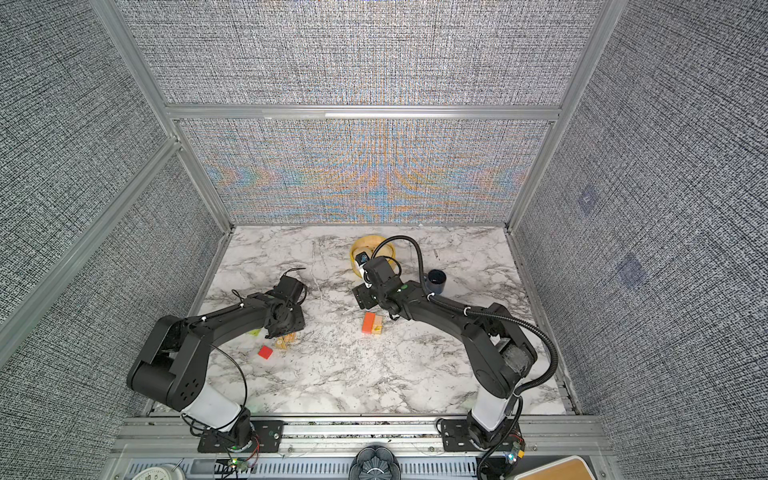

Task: Build the wood block tower
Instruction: 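Grasp the upright cartoon card block with the left gripper and lift it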

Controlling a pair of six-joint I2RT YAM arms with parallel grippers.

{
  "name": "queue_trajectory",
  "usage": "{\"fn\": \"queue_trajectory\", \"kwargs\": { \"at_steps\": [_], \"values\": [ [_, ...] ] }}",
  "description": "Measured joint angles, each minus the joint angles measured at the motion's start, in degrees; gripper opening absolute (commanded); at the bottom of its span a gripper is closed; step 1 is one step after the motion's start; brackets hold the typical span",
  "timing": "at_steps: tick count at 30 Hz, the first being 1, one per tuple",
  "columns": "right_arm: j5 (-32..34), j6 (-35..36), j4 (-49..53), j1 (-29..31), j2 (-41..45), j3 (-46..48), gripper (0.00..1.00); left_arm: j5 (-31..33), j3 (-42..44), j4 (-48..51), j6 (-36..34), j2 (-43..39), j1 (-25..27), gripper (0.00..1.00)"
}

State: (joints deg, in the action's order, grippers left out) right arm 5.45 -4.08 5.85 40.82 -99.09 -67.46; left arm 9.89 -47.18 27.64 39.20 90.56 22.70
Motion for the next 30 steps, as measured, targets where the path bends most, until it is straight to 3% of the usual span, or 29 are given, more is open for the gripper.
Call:
{"fn": "queue_trajectory", "kwargs": {
  "at_steps": [12, 30],
  "values": [
    [-0.6, -0.2, 0.0, -0.2, 0.0, 0.0, 0.77, -2.6, 4.2, 0.5, -0.4, -4.2, 0.8, 0.44],
    [-1.5, -1.1, 0.1, -0.1, 0.0, 0.0, 0.77, -2.6, 2.0, 0.8, -0.4, -3.7, 0.9, 0.25]
  ]
}}
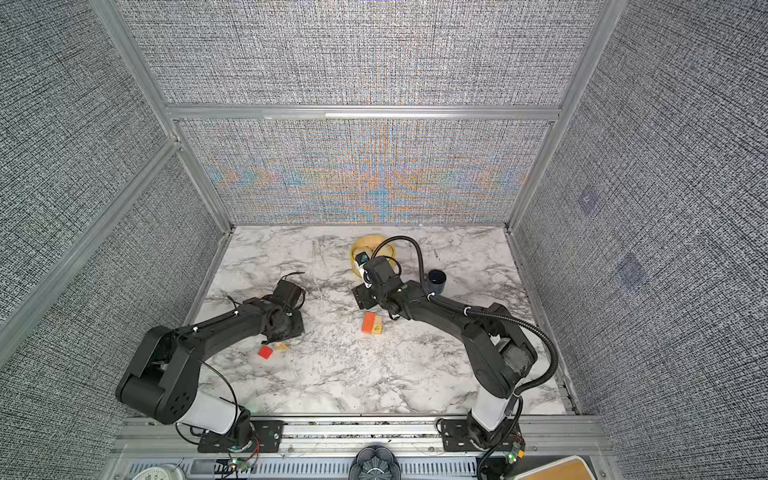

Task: Build the wood block tower
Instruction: 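Grasp the upright cartoon card block with the left gripper and lift it, then carry the card block to the block group and set it down beside it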

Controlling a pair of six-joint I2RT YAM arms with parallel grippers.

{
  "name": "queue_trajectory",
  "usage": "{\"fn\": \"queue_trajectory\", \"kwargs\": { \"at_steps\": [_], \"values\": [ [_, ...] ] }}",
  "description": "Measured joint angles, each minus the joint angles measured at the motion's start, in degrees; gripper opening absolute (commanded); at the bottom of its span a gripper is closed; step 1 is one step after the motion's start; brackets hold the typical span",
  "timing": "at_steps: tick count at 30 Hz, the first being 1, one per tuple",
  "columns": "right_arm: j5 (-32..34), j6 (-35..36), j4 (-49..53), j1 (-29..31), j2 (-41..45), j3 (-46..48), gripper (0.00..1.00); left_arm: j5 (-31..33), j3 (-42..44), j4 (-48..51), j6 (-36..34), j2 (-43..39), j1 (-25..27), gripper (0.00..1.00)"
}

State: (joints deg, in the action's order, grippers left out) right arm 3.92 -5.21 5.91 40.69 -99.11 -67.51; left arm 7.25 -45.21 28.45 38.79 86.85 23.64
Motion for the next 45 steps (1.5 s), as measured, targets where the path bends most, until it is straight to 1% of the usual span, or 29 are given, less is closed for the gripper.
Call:
{"fn": "queue_trajectory", "kwargs": {
  "at_steps": [4, 7, 10, 15, 19, 23, 30, 36, 40, 45],
  "values": [
    [0.0, -0.5, 0.4, -0.2, 1.0, 0.2, 0.77, 0.3, -2.1, 2.1, 0.0, -1.2, 1.2, 0.25],
    [-1.7, -1.6, 0.2, -1.0, 3.3, 1.1, 0.77, 0.3, -5.0, 3.7, -0.6, -1.7, 2.8, 0.25],
    [-3.3, -3.6, 0.3, -3.7, 6.5, 3.2, 0.77, 0.3, -8.8, 5.6, -0.9, -1.6, 5.1, 0.25],
    [-6.6, -7.1, -0.1, -7.9, 13.9, 8.5, 0.82, 0.5, -15.5, 7.9, -1.4, 0.5, 9.6, 0.25],
    [-8.9, -9.3, -0.3, -9.8, 19.7, 14.3, 0.84, 0.5, -20.8, 9.5, -1.9, 3.6, 13.0, 0.25],
    [-10.4, -11.5, -0.1, -12.8, 24.7, 18.8, 0.84, 0.4, -25.4, 9.9, -2.2, 7.2, 15.9, 0.25],
    [-11.8, -16.7, 1.0, -18.9, 31.0, 24.6, 0.84, 0.2, -32.5, 10.0, -1.2, 15.5, 20.3, 0.25],
    [-11.8, -19.1, 1.6, -22.4, 33.7, 26.7, 0.84, 0.1, -38.6, 10.3, -0.6, 21.7, 23.7, 0.25],
    [-11.8, -20.1, 1.8, -23.2, 33.9, 26.8, 0.84, -0.3, -41.5, 10.4, 0.1, 24.7, 25.0, 0.25],
    [-11.9, -20.4, 2.5, -23.8, 33.9, 26.8, 0.84, -1.2, -43.1, 10.1, 0.9, 27.4, 26.1, 0.24]
  ]
}}
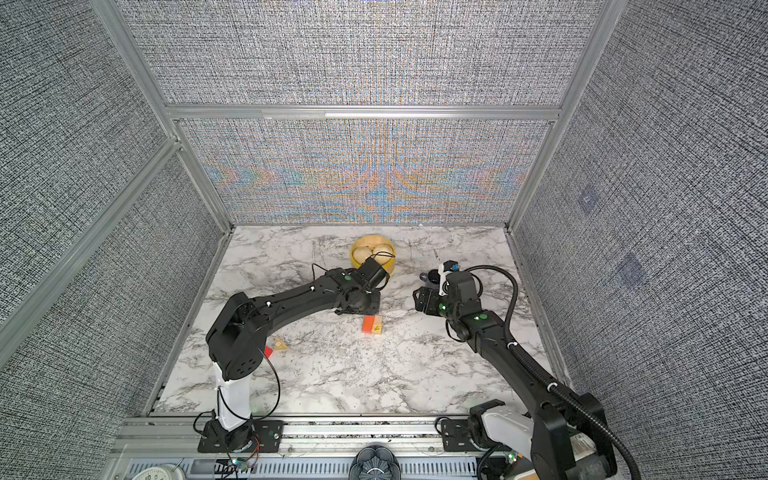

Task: Build the wood block tower
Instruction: 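Carry the card block to the block group and set it down beside it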

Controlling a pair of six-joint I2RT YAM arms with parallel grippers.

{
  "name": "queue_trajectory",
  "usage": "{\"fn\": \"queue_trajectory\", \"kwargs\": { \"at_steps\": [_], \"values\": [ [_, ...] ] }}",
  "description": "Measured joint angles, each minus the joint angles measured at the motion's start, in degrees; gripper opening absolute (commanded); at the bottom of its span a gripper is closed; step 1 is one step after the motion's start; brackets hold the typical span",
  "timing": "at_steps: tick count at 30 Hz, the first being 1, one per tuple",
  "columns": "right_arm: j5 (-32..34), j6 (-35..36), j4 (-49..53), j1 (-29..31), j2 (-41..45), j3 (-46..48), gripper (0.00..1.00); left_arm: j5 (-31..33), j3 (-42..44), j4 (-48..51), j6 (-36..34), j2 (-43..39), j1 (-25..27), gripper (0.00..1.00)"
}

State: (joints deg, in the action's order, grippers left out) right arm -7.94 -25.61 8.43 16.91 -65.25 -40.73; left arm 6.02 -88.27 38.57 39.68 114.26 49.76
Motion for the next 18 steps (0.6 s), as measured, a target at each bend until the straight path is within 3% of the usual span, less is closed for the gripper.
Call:
{"fn": "queue_trajectory", "kwargs": {
  "at_steps": [18],
  "values": [
    [-0.8, -0.1, 0.3, -0.4, -1.3, 0.0, 0.84, -0.5, -0.2, -1.0, 3.2, 2.9, 3.5, 0.24]
  ]
}}
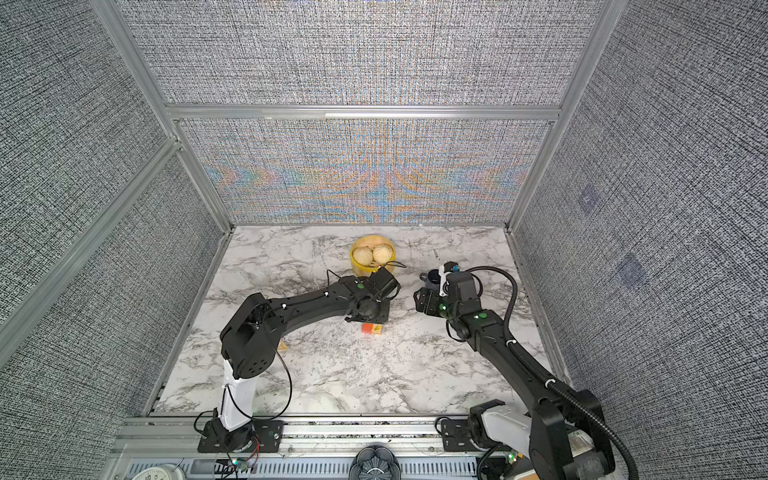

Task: Build the wood block tower
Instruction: 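Carry the card block to the block group and set it down beside it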

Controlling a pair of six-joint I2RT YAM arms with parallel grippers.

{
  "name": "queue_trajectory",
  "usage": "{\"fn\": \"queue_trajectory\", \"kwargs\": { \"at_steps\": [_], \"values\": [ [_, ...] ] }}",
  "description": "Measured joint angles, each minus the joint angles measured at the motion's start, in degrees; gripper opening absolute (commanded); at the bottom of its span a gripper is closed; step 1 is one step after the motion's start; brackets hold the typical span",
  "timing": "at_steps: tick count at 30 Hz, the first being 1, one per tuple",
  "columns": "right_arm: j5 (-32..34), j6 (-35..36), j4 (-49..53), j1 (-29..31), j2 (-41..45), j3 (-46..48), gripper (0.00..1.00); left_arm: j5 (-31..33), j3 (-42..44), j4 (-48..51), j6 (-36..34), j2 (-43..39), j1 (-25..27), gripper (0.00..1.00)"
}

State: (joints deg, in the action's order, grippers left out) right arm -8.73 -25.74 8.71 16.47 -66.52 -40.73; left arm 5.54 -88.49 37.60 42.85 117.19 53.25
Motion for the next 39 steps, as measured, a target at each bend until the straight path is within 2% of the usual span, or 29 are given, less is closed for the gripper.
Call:
{"fn": "queue_trajectory", "kwargs": {
  "at_steps": [22, 39],
  "values": [
    [-3.1, -0.4, -0.2, 0.0, -1.5, -0.2, 0.84, 1.8, 3.2, -0.2, 2.9, -1.6, 2.3, 0.25],
    [-3.8, -0.3, -0.2, 0.0, -1.4, -0.2, 0.84, 2.5, 2.3, 0.3, 3.7, -1.6, 2.3, 0.41]
  ]
}}
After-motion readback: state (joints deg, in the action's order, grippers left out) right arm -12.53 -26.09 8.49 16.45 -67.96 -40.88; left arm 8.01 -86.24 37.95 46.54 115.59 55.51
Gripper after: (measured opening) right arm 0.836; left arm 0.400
